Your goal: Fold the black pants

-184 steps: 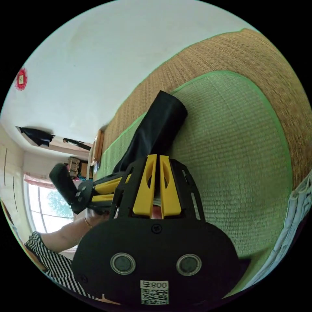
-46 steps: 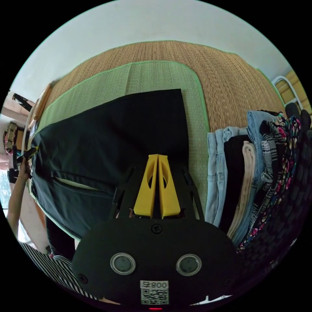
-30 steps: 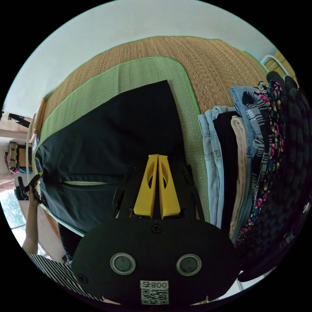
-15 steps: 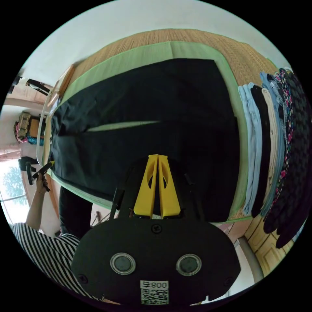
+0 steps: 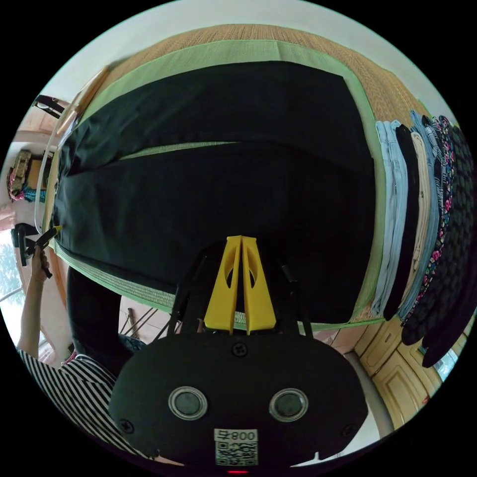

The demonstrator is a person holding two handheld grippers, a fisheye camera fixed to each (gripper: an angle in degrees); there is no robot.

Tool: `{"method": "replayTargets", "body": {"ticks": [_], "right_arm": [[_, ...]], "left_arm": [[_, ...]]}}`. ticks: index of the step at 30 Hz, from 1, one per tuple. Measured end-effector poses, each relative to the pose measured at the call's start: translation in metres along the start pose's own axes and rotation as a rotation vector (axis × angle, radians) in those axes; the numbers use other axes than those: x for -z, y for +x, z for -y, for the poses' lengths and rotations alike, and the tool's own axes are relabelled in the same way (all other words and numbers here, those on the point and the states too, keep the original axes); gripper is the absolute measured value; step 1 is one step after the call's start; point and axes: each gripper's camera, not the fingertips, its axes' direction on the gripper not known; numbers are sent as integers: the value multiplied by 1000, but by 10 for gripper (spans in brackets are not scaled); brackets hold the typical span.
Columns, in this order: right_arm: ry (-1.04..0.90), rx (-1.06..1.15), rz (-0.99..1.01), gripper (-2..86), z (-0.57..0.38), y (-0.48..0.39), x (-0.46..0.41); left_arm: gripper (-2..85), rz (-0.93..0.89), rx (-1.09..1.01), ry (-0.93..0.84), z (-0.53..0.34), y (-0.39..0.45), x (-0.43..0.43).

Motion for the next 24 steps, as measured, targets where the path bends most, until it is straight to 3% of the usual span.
{"method": "replayTargets", "body": {"ticks": [9, 16, 24], "right_arm": [[12, 10, -119, 1, -15, -24, 19], [93, 67, 74, 1, -73, -59, 46], [5, 179, 27, 1, -99, -114, 10]], "left_arm": [[1, -7, -55, 7, -52, 2, 9], [1, -63, -17, 15, -78, -19, 2], [1, -78, 11, 57, -92, -38, 12]]}}
